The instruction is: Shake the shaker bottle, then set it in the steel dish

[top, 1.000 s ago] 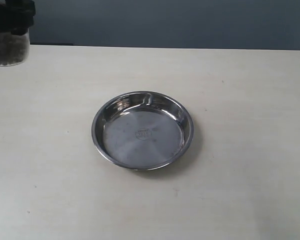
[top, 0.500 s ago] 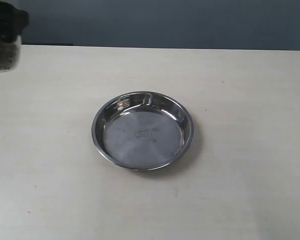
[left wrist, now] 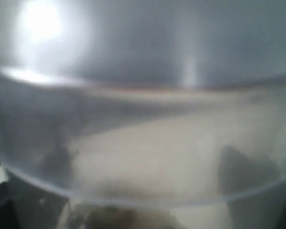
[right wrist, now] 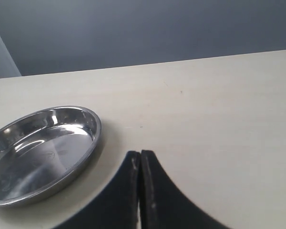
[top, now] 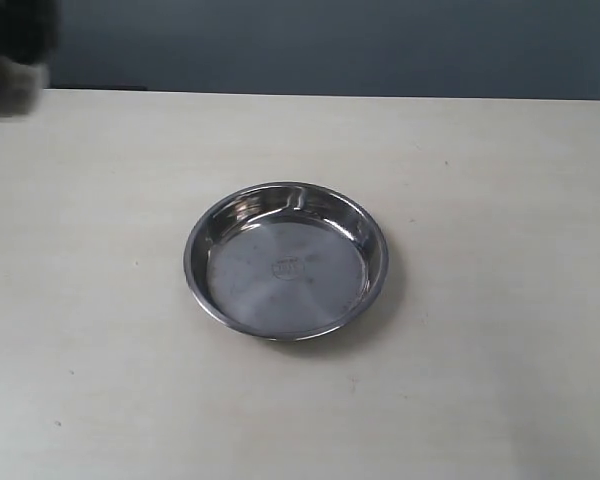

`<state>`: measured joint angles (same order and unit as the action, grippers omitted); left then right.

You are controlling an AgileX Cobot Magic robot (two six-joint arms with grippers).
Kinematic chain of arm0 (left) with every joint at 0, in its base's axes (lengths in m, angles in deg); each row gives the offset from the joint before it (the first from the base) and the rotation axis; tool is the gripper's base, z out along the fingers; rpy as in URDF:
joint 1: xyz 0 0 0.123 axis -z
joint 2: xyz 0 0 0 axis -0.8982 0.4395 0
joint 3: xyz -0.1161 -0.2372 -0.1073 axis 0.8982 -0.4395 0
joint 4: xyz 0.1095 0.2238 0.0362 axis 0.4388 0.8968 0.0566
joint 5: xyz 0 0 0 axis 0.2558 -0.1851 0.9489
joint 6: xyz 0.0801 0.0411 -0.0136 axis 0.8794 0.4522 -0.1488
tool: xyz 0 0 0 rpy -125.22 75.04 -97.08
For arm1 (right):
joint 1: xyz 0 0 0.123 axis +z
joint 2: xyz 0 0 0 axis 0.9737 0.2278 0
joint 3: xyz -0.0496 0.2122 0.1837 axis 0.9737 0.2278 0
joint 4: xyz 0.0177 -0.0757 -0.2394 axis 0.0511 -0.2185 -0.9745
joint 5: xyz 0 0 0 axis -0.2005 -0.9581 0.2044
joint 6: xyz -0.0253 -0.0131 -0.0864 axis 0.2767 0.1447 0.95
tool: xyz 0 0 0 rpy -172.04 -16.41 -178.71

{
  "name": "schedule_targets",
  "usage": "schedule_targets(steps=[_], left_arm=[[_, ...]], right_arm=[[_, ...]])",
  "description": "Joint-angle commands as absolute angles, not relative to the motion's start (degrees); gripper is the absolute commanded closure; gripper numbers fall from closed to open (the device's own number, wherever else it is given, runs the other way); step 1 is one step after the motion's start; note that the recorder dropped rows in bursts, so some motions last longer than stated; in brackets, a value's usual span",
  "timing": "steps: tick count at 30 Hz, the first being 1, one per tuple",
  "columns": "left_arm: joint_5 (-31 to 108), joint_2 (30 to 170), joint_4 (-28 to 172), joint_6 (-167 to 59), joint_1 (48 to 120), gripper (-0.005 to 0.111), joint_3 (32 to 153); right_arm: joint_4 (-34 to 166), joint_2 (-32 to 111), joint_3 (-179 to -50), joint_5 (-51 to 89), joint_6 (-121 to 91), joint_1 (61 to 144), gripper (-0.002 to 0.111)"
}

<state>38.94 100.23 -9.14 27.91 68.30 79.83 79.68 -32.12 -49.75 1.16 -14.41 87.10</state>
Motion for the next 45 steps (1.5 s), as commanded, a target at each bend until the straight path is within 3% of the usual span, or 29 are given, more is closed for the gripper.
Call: schedule_targets(steps=[1,3,7,12,16,22,23,27,30,33,35,39,43,45], left_arm=[[56.9,99.9,-19.4,17.7,69.6,0.107,80.3],[65.4,99.8,-24.1,17.9,69.6,0.106,80.6],[31.5,99.8,-20.3,52.8,69.6,0.107,80.2],[51.6,100.1,-28.1,32.5,69.6,0.107,80.9],[30.5,99.3,-17.3,45.3,69.6,0.107,79.4],[59.7,99.2,-28.1,33.4,68.8,0.107,81.0],[56.4,99.1,-28.1,35.3,68.6,0.107,80.8],[19.5,98.9,-23.1,48.1,68.6,0.107,79.8],[32.4,99.4,-28.1,44.9,68.6,0.107,80.0],[62.2,99.9,-28.1,20.8,68.6,0.107,79.9],[58.4,99.6,-26.0,24.8,68.6,0.106,79.1],[31.9,99.5,-14.2,38.3,68.6,0.106,78.5],[47.7,100.3,-28.1,28.8,68.6,0.106,78.9],[47.8,100.3,-27.2,29.0,68.6,0.106,78.8]], right_arm=[[79.6,-32.3,-49.7,1.7,-14.2,87.3,0.109],[79.6,-32.3,-49.7,1.7,-14.2,87.3,0.109],[79.6,-32.3,-49.7,1.7,-14.2,87.3,0.109],[79.6,-32.3,-49.7,1.7,-14.2,87.3,0.109],[79.6,-32.3,-49.7,1.7,-14.2,87.2,0.109],[79.6,-32.3,-49.7,1.7,-14.2,87.2,0.109],[79.6,-32.3,-49.7,1.7,-14.2,87.2,0.109],[79.6,-32.3,-49.7,1.7,-14.2,87.2,0.109],[79.6,-32.3,-49.7,1.7,-14.2,87.2,0.109],[79.6,-32.3,-49.7,1.7,-14.2,87.2,0.109],[79.6,-32.3,-49.7,1.7,-14.2,87.2,0.109],[79.6,-32.3,-49.7,1.7,-14.2,87.2,0.109],[79.6,-32.3,-49.7,1.7,-14.2,87.2,0.109],[79.6,-32.3,-49.7,1.7,-14.2,87.2,0.109]])
